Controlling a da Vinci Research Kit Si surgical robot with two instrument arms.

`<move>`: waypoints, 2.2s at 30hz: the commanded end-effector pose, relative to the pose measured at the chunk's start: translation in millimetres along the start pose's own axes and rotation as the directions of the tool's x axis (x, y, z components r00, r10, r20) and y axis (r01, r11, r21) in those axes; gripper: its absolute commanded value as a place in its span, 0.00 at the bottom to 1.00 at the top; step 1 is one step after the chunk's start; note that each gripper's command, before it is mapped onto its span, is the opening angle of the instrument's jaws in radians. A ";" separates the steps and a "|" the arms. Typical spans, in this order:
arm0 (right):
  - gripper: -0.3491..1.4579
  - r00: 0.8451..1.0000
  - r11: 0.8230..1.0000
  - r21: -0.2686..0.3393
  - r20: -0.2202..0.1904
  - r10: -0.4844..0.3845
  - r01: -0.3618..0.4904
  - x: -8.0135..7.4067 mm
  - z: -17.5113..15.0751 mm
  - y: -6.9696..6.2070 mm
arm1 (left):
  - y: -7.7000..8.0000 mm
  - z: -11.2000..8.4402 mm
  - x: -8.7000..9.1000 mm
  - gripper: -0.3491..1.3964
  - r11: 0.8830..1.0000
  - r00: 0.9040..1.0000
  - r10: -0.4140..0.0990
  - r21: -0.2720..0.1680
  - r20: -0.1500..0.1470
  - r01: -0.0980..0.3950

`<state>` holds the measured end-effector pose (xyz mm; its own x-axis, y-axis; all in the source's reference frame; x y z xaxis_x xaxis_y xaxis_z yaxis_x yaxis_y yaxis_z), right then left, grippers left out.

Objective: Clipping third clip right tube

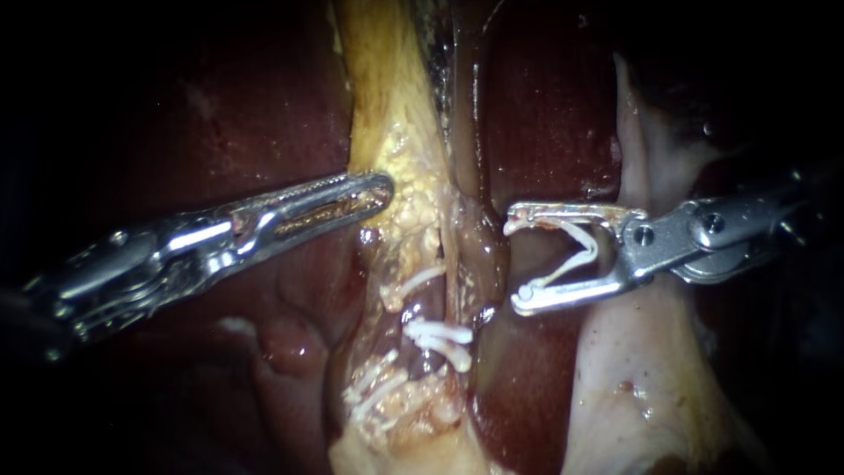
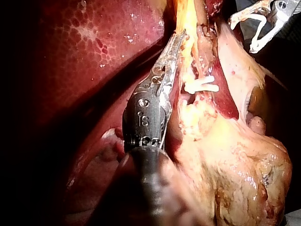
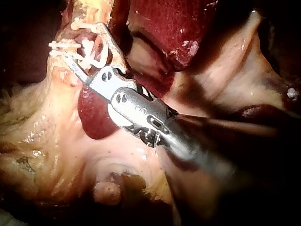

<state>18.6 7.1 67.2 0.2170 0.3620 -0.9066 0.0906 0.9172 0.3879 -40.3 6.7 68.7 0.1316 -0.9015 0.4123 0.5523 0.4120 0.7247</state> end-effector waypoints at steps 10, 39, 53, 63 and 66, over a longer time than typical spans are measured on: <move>0.53 0.988 0.987 0.036 -0.003 0.157 -0.157 -4.5 4.1 -0.7 | 0.1 -4.7 -2.7 0.00 1.000 1.000 -0.012 -0.014 0.008 0.012; 0.49 0.817 0.805 0.165 0.012 0.576 -0.570 -10.2 13.4 1.5 | -2.1 -11.7 -5.1 0.00 0.999 0.997 -0.033 -0.013 0.064 0.034; 0.44 0.716 0.669 0.347 0.009 0.698 -0.657 -7.3 13.1 0.5 | -1.1 -11.7 -5.1 0.00 0.999 0.997 -0.032 -0.017 0.065 0.034; 0.44 0.691 0.650 0.376 -0.034 0.722 -0.661 -6.1 13.1 1.4 | -0.8 -11.6 -5.1 0.00 0.999 0.997 -0.032 -0.017 0.065 0.033; 0.44 0.678 0.644 0.381 -0.059 0.733 -0.663 -5.1 13.0 2.0 | -0.8 -11.5 -5.1 0.00 0.999 0.997 -0.032 -0.017 0.065 0.033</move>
<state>30.3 5.2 74.6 0.1486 0.9300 -0.3361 0.2854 0.2851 0.9150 -31.9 9.5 59.6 0.0599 -0.9036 0.4241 0.5705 0.3796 0.7283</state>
